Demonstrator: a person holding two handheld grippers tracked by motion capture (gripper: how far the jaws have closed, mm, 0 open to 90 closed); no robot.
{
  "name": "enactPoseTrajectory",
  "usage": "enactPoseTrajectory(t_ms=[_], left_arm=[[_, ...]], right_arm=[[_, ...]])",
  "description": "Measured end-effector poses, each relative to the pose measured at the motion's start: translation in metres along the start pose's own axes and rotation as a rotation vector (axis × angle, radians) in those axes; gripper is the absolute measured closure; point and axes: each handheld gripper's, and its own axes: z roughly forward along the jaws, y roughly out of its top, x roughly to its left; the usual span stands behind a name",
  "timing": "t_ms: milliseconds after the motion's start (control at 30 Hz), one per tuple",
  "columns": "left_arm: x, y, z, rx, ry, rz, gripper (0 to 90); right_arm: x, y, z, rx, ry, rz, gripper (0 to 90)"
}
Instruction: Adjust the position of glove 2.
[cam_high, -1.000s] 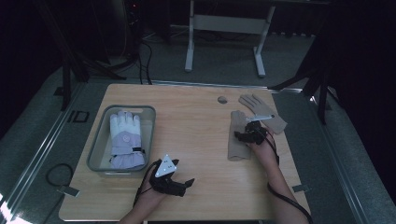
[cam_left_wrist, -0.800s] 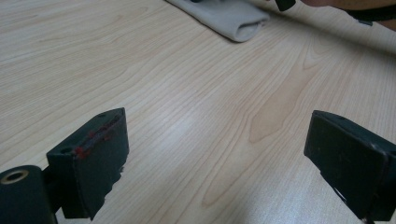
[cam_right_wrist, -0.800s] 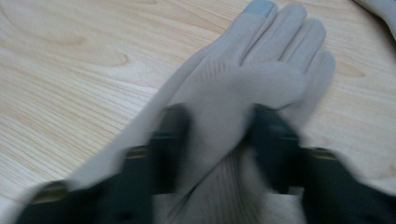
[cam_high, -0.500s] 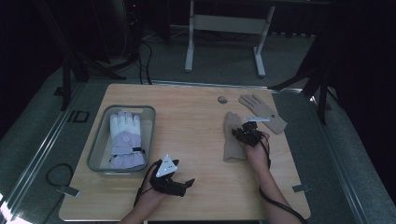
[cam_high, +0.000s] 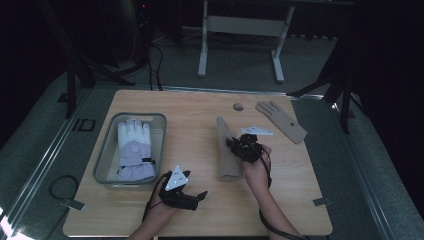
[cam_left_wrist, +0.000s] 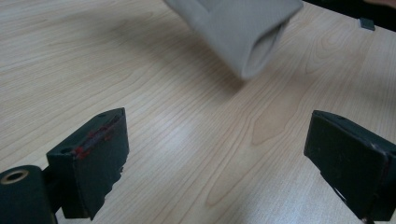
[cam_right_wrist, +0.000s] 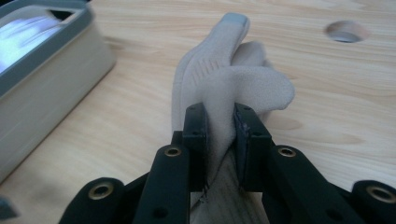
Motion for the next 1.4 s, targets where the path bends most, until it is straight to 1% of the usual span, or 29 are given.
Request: enactPoseTrajectory(t_ms=[33,100,133,200,267,333,400,467,533,567,633,667,733,767,800,867,1000,1033,1133,1233,1333,1400], left_arm=[[0.000,0.000,0.000,0.000,0.000,0.000,6.7],[0.000,0.000,0.000,0.002,0.000,0.001,6.7],[0.000,-0.001,-0.001,0.002,0.002,0.001,6.7],[0.000,-0.001,-0.001,0.002,0.001,-0.002,6.7],[0.000,-0.001,-0.001,0.003,0.002,-0.002,6.7],[0.001,-0.001,0.000,0.003,0.003,-0.005,6.7],[0.001,-0.002,0.000,0.004,0.000,-0.006,6.7],[0.001,-0.002,0.000,0.004,0.000,-0.006,6.7],[0.000,-0.002,0.000,0.005,-0.001,-0.003,6.7],[0.000,-0.002,0.000,0.005,-0.001,-0.003,6.7],[0.000,-0.002,0.000,0.003,-0.002,-0.002,6.7],[0.000,-0.002,0.000,0.004,-0.003,-0.002,6.7],[0.000,-0.003,0.000,0.003,-0.002,-0.004,6.7],[0.000,-0.003,0.000,0.002,-0.003,-0.005,6.7],[0.000,-0.003,0.000,0.003,-0.003,-0.004,6.7],[0.000,-0.003,0.000,0.004,-0.004,-0.004,6.7],[0.001,-0.003,0.000,0.001,-0.006,-0.005,6.7],[0.001,-0.003,0.000,-0.001,-0.007,-0.008,6.7],[0.001,-0.003,0.000,-0.002,-0.009,-0.009,6.7],[0.001,-0.003,0.000,-0.003,-0.010,-0.007,6.7],[0.001,-0.003,0.000,-0.003,-0.008,-0.008,6.7],[0.001,-0.004,0.000,-0.003,-0.008,-0.008,6.7]], right_arm=[[0.003,-0.004,0.002,0.000,-0.008,-0.001,76.3],[0.005,-0.012,0.007,0.023,-0.004,-0.004,76.3],[0.005,-0.017,0.011,0.034,-0.006,0.009,76.3],[0.005,-0.027,0.020,0.067,-0.020,0.012,76.2],[0.005,-0.035,0.026,0.082,-0.027,0.026,75.9],[0.006,-0.043,0.030,0.092,-0.044,0.019,75.5],[0.007,-0.048,0.033,0.107,-0.041,0.009,74.1],[0.007,-0.053,0.036,0.122,-0.033,-0.012,70.6],[0.008,-0.055,0.037,0.121,-0.027,-0.030,65.6],[0.008,-0.056,0.038,0.121,-0.022,-0.037,61.7],[0.008,-0.055,0.040,0.131,-0.017,-0.067,54.2],[0.009,-0.055,0.041,0.130,-0.022,-0.086,52.5],[0.008,-0.055,0.043,0.134,-0.028,-0.101,52.0],[0.007,-0.054,0.045,0.135,-0.026,-0.131,50.9],[0.006,-0.054,0.045,0.134,-0.028,-0.141,50.8],[0.002,-0.052,0.046,0.133,-0.035,-0.142,51.2],[-0.006,-0.051,0.046,0.123,-0.055,-0.115,51.4],[-0.008,-0.051,0.046,0.121,-0.058,-0.115,51.6],[-0.009,-0.050,0.045,0.122,-0.051,-0.116,51.7],[-0.009,-0.047,0.042,0.120,-0.039,-0.099,52.9],[-0.009,-0.040,0.033,0.093,-0.022,-0.109,52.2],[-0.012,-0.033,0.025,0.070,-0.012,-0.117,52.9]])
